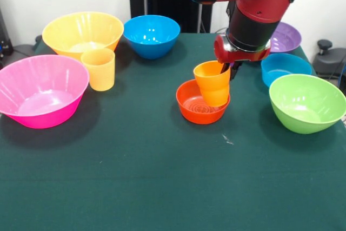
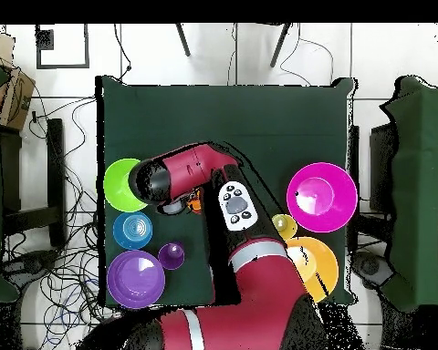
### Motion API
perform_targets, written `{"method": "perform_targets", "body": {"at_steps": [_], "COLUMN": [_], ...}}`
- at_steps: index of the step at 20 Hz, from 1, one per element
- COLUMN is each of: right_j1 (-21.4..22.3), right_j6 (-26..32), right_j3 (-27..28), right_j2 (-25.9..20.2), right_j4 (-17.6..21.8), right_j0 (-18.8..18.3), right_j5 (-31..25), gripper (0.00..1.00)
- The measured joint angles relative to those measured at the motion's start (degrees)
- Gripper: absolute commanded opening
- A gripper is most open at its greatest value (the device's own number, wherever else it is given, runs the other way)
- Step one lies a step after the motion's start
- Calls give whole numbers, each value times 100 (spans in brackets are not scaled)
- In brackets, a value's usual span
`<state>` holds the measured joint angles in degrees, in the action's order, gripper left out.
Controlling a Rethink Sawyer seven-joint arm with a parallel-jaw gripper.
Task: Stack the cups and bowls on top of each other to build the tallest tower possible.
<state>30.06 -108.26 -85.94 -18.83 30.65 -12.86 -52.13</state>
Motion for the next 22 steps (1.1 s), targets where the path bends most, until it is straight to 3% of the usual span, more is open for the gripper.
{"method": "perform_targets", "body": {"at_steps": [22], "right_j1": [82], "right_j6": [0], "right_j3": [-12], "right_j2": [4], "right_j4": [323], "right_j0": [-24], "right_j5": [0], "gripper": [0]}}
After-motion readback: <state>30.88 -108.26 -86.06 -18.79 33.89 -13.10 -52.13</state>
